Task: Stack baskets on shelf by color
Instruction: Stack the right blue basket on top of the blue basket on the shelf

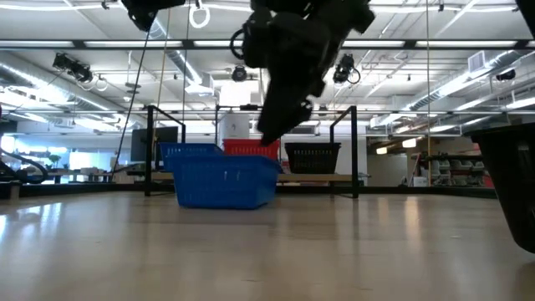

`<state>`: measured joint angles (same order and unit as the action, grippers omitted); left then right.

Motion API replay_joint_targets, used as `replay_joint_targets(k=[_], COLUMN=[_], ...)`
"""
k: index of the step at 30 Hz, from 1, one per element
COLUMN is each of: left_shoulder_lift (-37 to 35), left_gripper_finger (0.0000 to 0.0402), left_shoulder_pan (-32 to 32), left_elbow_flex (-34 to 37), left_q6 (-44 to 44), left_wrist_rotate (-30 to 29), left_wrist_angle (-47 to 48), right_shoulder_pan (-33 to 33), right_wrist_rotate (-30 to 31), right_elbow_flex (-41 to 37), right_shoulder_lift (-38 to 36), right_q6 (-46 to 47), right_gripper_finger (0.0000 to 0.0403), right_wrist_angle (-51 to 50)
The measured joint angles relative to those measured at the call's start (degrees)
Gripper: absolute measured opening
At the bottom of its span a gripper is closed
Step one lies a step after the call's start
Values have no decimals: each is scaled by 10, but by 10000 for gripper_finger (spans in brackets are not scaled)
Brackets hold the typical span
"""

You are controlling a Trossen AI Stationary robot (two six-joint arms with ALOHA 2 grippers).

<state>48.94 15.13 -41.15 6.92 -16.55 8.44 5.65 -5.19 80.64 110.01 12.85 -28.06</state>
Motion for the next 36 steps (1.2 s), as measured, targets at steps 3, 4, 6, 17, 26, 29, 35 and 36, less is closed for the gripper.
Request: replay_joint_targets(k=[3, 4, 6, 17, 26, 29, 35, 36], left_shoulder_lift=[31, 45, 76, 256, 357, 383, 400, 400], left_gripper_finger=[117, 117, 117, 177, 212, 217, 229, 231], left_shoulder_pan=[10, 13, 15, 5, -28, -38, -28, -24], left_elbow_flex=[0, 0, 0, -45, -52, -52, -52, -52], left_q6=[-1, -7, -19, -25, -6, 11, 35, 36], left_wrist_rotate=[28, 33, 35, 81, 76, 76, 80, 73], left_wrist_angle=[8, 8, 1, 11, 9, 9, 4, 4], right_shoulder_pan=[0, 1, 5, 46, 135, 168, 210, 212], right_wrist_rotate=[6, 6, 6, 52, 137, 178, 241, 246], right_elbow_flex=[1, 1, 0, 0, 0, 0, 0, 0], right_shoulder_lift=[-20, -25, -35, -122, -247, -268, -279, -278], right_q6=[21, 27, 39, 129, 254, 283, 304, 304], right_gripper_finger=[231, 230, 229, 229, 229, 229, 228, 228], right_wrist_angle=[-61, -84, -128, -328, -363, -372, -411, -414])
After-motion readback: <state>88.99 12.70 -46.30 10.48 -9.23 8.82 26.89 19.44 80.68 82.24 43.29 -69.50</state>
